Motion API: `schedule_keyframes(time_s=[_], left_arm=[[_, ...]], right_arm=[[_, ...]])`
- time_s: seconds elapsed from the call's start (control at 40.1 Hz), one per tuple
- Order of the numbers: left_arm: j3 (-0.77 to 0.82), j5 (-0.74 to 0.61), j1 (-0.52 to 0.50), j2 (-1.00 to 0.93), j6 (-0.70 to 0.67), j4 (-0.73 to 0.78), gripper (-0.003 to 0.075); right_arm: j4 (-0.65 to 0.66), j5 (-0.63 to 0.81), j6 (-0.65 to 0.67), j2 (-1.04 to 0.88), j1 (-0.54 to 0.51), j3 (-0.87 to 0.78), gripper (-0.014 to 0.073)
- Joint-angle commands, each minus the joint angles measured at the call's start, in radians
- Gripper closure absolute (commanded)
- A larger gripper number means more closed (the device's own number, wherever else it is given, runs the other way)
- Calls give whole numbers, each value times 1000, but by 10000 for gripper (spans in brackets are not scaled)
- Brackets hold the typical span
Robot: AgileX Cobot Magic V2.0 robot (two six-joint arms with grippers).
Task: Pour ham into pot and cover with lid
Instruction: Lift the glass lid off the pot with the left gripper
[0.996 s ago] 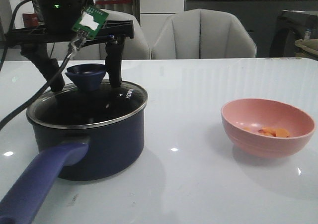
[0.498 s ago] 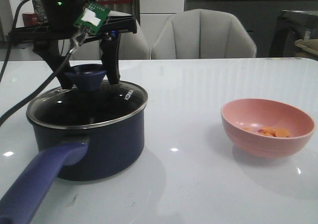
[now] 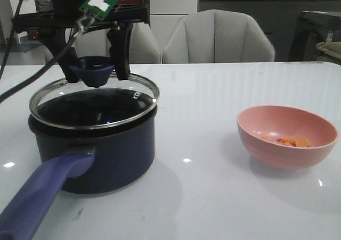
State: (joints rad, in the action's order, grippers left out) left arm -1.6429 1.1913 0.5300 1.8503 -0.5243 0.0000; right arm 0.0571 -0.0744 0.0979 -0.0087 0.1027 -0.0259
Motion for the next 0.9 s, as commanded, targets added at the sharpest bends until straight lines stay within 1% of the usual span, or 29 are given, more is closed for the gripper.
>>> schedule_keyframes(time_s=[0.0,0.199,0.374,0.648,0.872], left_arm=[[-56,12,-2,-52,27,0,437],[-59,45,-29,-52,62,0,437],[-59,79,-77,-74,94,18,437],[-43,68,-189,-162,167,63,437],[52,45,-303,-217,225,63,437]], right_arm=[[12,85,-4,-21,-4,-10,433],[12,85,-4,-21,-4,-10,433],[12,85,-4,-21,-4,-10,433],[12,85,-4,-21,-4,-10,433],[12,85,-4,-21,-4,-10,433]])
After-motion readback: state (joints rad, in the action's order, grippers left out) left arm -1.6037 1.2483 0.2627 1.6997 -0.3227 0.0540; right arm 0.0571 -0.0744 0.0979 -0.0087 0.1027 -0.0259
